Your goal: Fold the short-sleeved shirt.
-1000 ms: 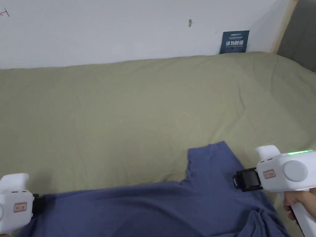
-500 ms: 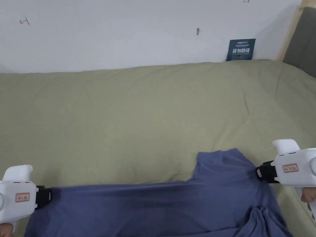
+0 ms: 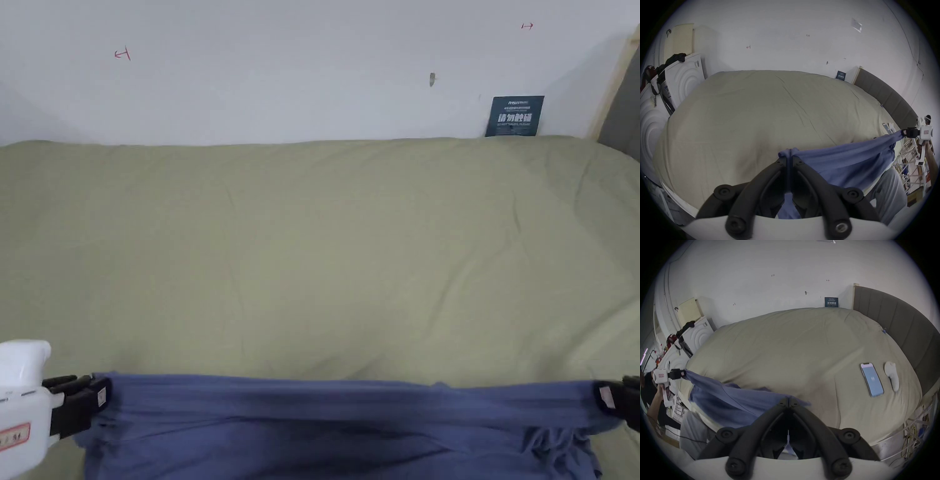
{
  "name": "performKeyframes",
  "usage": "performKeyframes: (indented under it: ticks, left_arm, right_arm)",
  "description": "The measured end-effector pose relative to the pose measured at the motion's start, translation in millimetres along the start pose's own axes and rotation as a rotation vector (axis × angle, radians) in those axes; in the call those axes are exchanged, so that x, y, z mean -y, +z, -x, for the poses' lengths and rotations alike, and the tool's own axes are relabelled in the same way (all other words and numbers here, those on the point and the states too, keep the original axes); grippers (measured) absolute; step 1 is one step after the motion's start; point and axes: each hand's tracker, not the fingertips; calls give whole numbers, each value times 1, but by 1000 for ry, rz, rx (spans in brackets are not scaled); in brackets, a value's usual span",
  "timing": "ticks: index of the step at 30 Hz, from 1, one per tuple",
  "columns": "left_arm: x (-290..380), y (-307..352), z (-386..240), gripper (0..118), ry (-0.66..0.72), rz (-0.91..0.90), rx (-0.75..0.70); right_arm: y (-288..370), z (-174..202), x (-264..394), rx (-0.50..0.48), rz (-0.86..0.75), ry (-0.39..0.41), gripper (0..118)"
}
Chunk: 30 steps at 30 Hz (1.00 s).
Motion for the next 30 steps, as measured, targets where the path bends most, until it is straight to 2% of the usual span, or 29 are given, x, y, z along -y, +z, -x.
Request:
performKeyframes:
  ticks: [3, 7, 16, 17, 18, 19, 21, 22, 24, 26, 27, 30]
  left_arm:
    - [36, 9, 1, 6, -1, -12, 0]
    - [76, -2, 21, 6, -7, 18, -6]
    - [107, -26, 48, 8, -1, 78, -16]
    - [106, -25, 46, 35, 2, 73, -13]
    - [103, -24, 47, 76, 9, 76, -8]
    - [100, -21, 47, 89, 10, 80, -20]
    - [101, -14, 32, 110, 10, 77, -48]
    - [96, -5, 31, 118, 43, 10, -32]
    - [82, 8, 22, 118, 83, -31, -53]
    - [61, 17, 7, 118, 98, -92, -79]
    - [49, 23, -5, 118, 92, -150, -80]
    - [13, 43, -61, 118, 20, -276, -59]
  right_arm:
    - [3, 1, 33, 4, 41, 16, 1]
    - [-6, -4, 61, -8, 89, -45, 1]
    - [-30, -10, 75, 22, 192, -18, 1]
    - [-31, -9, 73, 24, 194, -21, 12]
    - [-29, -8, 73, 47, 172, -44, 42]
    - [-26, -8, 71, 51, 145, -72, 56]
    - [-24, -2, 62, 83, 139, -77, 84]
    - [-21, 1, 57, 80, 103, -77, 117]
    - [-32, 15, 52, 59, 20, -92, 111]
    - [-40, 32, 39, 32, -59, -83, 112]
    - [-14, 30, 31, 22, -107, -73, 112]
    - [-17, 74, 10, -6, -260, -18, 113]
